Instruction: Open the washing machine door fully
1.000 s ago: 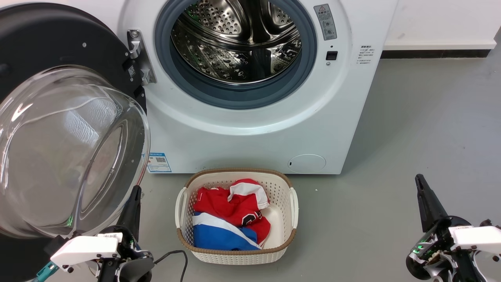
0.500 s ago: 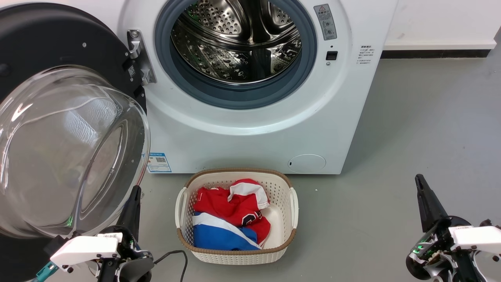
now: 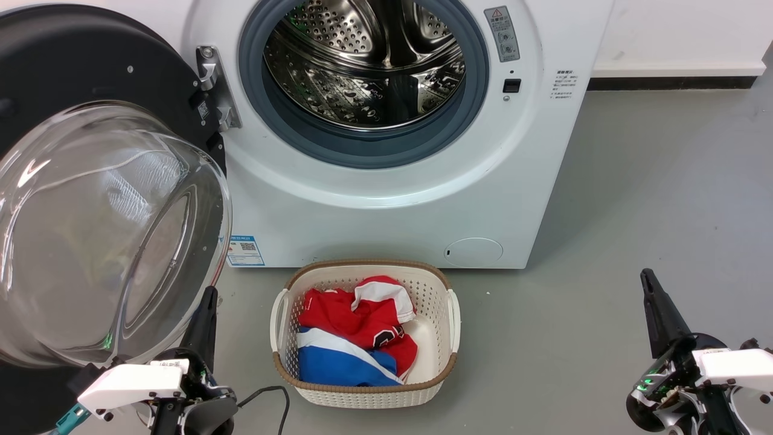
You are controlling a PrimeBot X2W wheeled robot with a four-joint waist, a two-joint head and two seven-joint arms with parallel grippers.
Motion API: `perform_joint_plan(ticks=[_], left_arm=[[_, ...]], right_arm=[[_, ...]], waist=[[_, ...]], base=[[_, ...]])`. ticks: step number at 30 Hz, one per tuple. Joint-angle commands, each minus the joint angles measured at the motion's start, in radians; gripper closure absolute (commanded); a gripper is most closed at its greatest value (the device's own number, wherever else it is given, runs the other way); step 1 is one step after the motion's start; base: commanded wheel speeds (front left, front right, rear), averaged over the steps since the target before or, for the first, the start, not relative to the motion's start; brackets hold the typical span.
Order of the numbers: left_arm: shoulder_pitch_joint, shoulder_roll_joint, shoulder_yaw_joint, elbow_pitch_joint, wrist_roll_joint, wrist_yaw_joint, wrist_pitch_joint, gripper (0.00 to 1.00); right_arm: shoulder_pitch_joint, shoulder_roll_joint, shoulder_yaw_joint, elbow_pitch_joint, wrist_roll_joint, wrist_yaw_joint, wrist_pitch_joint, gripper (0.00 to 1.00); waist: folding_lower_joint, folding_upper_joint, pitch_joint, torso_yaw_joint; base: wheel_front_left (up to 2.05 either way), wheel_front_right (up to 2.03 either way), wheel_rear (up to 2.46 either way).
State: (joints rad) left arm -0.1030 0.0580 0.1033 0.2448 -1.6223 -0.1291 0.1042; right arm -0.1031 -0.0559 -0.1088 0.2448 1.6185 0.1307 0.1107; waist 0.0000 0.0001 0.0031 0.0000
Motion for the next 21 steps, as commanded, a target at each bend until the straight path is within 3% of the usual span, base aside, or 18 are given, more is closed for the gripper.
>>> perform_joint_plan(ticks=[1,21], left_arm=[[-0.01,0.0,0.003,0.001,0.003,-0.003,0.007,1.0],[-0.01,-0.002,0.006,0.001,0.007,-0.003,0.008,1.0]], right_arm=[[-0.01,0.003,-0.001,0.001,-0.004,0.0,0.003,1.0],[-0.01,0.004,-0.003,0.001,-0.006,0.0,0.003,1.0]], waist=[[0.0,-0.0001,0.0,0.0],[0.0,-0.0001,0.0,0.0]], base=[[0.0,0.0,0.0],[0.0,0.0,0.0]])
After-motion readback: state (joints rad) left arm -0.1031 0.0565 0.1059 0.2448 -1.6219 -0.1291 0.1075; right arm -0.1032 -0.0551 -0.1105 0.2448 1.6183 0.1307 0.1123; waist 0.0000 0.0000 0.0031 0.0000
